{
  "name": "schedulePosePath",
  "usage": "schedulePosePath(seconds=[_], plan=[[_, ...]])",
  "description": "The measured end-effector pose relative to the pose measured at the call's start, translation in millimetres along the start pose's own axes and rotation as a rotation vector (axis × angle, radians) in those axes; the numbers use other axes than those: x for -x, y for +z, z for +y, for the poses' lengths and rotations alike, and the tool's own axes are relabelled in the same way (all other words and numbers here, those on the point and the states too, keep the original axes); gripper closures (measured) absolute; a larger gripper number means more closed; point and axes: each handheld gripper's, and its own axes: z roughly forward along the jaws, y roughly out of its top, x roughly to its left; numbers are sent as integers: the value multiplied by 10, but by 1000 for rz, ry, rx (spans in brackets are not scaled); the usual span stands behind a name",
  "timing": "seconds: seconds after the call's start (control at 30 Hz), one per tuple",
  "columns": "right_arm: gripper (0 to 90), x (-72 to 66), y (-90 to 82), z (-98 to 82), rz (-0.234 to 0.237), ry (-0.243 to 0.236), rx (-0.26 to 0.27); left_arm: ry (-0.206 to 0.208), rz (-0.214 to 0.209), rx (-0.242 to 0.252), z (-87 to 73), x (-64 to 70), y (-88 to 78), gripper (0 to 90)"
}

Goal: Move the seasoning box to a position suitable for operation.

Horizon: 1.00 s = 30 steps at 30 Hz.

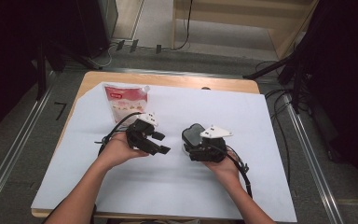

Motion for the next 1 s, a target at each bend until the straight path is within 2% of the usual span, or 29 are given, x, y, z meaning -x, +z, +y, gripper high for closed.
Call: schedulePosePath(seconds=[0.13,0.23,0.53,0.77,0.83,0.87,0.93,1.0], plan=[[159,-6,19,-28,2,-20,30,-2,3,-9,-3,-5,-14,390],[158,8,11,-86,4,-7,57,-3,6,-18,-6,-6,-2,390],[157,2,3,-91,-3,-3,47,2,2,-12,-1,0,-3,387],[47,49,-30,-16,11,46,33,3,2,-7,-3,-9,-15,380],[35,58,-44,-4,10,43,33,-2,0,-3,-4,-12,-16,382],[20,74,-90,38,30,63,33,-10,-12,7,-6,-24,-10,394],[20,96,-133,81,41,77,23,-8,-11,7,-8,-26,-6,403],[19,103,-156,96,45,85,20,-8,-12,-9,-5,-24,-5,406]])
